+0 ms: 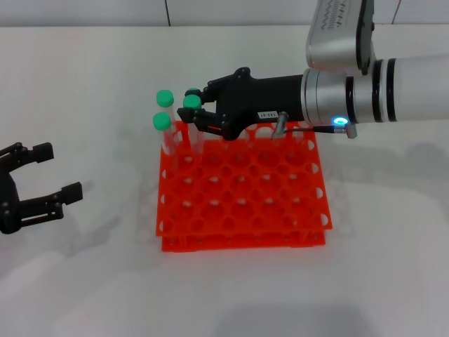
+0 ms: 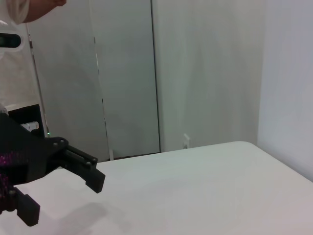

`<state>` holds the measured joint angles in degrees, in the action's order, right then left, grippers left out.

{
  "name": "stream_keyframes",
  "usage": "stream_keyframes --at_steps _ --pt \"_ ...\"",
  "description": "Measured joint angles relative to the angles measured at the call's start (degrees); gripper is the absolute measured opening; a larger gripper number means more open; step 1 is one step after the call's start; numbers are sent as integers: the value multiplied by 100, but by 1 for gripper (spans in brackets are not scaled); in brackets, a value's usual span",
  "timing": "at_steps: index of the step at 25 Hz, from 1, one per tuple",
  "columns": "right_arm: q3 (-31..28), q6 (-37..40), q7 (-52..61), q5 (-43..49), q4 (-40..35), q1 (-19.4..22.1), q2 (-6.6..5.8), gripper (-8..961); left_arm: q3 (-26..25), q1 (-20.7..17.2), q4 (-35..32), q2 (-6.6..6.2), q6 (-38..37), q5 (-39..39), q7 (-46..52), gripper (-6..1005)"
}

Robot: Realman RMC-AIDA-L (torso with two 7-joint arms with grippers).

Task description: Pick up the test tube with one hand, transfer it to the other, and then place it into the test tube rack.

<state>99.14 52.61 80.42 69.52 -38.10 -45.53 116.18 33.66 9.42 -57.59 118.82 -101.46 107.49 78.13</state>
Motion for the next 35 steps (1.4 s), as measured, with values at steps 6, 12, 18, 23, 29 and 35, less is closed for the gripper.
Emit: stream_keyframes --at_steps 6,12,18,23,29,35 --pt "2 -10 0 0 0 0 0 407 0 -10 2 0 -12 0 -1 894" --pt "98 -16 14 -5 -45 3 0 413 -6 -5 2 0 -13 0 0 894" --pt "115 -23 50 -9 -78 8 0 418 -15 10 2 -8 -9 0 0 895" --pt "111 -61 52 -9 -154 37 0 513 -22 26 2 -17 1 -1 -8 895" --pt "-1 223 27 17 -568 380 -74 607 -34 25 2 -35 4 -15 -108 895" --pt "-952 1174 -205 542 -806 1044 -99 607 -36 79 29 -46 13 -9 -293 895"
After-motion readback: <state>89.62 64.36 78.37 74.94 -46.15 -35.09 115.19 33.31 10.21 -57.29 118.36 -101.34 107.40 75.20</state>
